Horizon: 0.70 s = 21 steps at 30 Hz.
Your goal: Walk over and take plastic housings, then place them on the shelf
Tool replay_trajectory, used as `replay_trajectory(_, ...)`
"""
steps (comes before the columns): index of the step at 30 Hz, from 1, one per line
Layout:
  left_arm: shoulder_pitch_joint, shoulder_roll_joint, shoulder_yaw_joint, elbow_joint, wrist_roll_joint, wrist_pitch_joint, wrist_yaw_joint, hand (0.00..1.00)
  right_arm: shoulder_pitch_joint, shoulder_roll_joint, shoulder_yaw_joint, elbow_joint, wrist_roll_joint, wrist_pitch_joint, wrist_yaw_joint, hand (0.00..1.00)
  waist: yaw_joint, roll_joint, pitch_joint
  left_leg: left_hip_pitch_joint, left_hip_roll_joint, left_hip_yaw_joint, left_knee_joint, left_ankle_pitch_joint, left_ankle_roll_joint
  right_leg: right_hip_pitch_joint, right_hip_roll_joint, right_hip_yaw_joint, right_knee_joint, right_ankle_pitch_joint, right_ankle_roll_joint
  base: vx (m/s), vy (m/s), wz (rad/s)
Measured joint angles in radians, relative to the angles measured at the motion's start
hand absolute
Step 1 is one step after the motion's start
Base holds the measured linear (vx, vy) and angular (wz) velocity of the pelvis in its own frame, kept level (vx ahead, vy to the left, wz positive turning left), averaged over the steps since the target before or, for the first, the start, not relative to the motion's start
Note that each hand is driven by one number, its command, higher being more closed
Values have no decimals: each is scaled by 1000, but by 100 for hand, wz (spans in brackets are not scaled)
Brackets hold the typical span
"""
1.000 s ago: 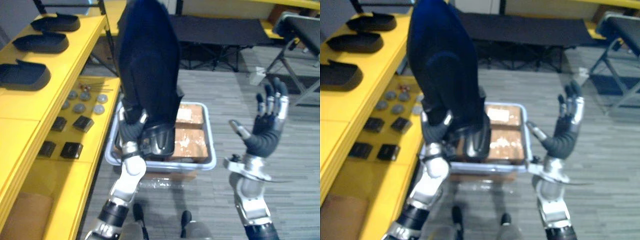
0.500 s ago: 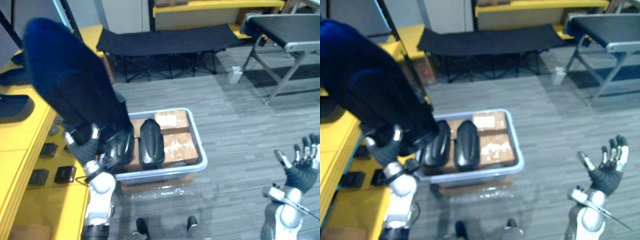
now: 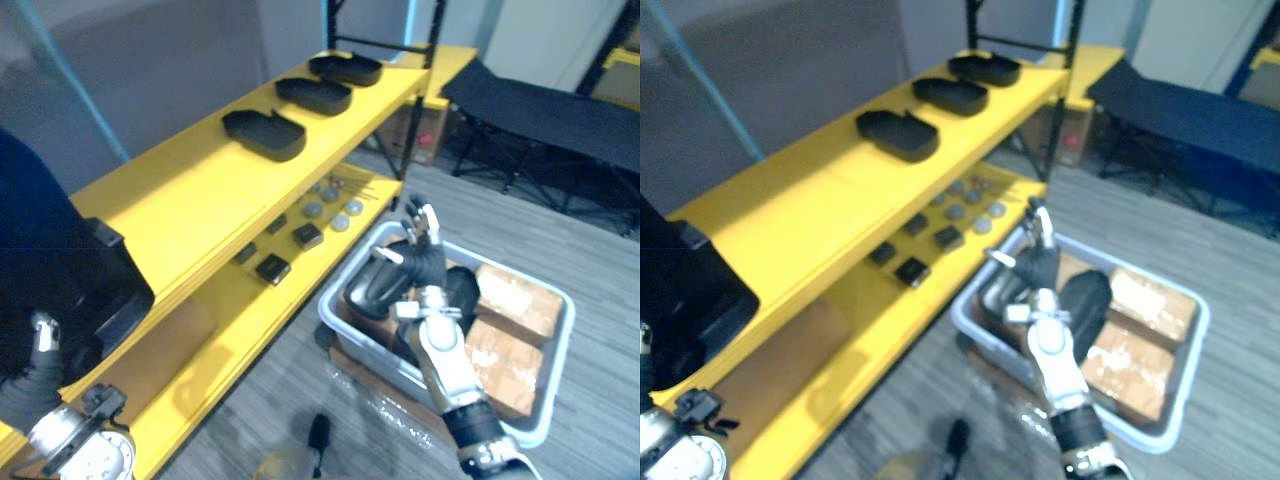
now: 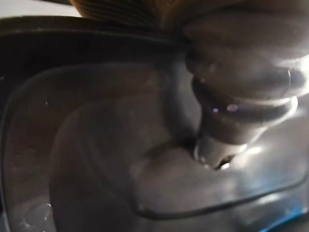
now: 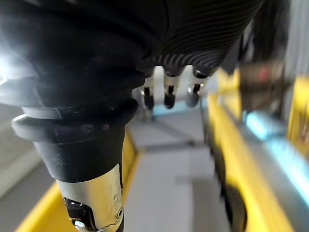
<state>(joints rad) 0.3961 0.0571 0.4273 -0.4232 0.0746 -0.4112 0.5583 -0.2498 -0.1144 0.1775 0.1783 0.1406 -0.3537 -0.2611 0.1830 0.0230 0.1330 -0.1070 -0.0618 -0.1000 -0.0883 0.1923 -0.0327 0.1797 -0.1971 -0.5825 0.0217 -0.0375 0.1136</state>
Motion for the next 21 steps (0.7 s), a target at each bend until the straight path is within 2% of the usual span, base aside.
replay_trajectory(2, -6, 0, -21, 2, -35, 0, -64, 100, 41, -6, -29, -1, 1, 13, 0, 0, -11, -26, -11, 1, -10, -19, 0, 0, 6, 4, -7, 9, 18, -17, -11, 45, 27, 25)
replay_trajectory(4, -13, -1, -22, 9, -44, 0, -80, 100, 69, -17, -54, -1, 2, 14, 8, 0, -21, -36, -13, 5, -12, -24, 0, 0, 7, 3, -10, 13, 33, -30, -15, -2, 1, 10)
replay_trajectory(6, -10, -10, -21, 19, -76, 1, -86, 100, 81, -34, -62, -1, 4, 14, 38, 0, -30, -35, -13, 13, -8, -15, 0, -2, 9, 0, -10, 36, 45, -48, -20, -36, -12, -15)
replay_trajectory(11, -1, -48, -37, 78, -78, 6, -53, 100, 93, -63, -59, -5, 35, 4, 159, 0, -32, -31, -10, 38, 20, 30, 0, -7, 14, -6, 7, 83, 68, -69, 5, -58, -46, -24)
replay_trajectory(13, -3, -51, -64, 93, -78, 9, -52, 100, 109, -72, -60, -14, 43, 3, 195, 0, -38, -31, -7, 31, 37, 60, 1, -8, 14, 5, 17, 52, 69, -76, 5, -75, -71, 36)
replay_trajectory(15, -23, -51, -95, 99, -78, 18, -62, 100, 143, -77, -62, -26, 40, -1, 194, 0, -65, -37, -3, 7, 50, 115, 6, -7, 15, 36, 20, -58, 61, -81, 9, -46, -53, 117)
replay_trajectory(18, -50, -64, -97, 110, -111, 23, -87, 100, 158, -83, -67, -38, 9, -1, 172, 0, -56, -30, 22, -8, 50, 107, 6, 33, 26, 47, 8, -109, 110, -106, 22, -15, 15, 84)
replay_trajectory(20, -34, -69, -93, 112, -152, 31, -96, 100, 156, -82, -57, -40, -18, -2, 171, 0, -30, -40, 34, -2, 35, 102, 6, 30, 31, 43, -14, -108, 149, -130, 26, 18, 7, 22)
replay_trajectory(21, -32, -68, -92, 112, -157, 32, -105, 100, 151, -82, -57, -41, -19, -4, 171, 0, -29, -43, 36, -4, 25, 97, 6, 28, 34, 33, -29, -101, 175, -145, 25, 11, 27, 24)
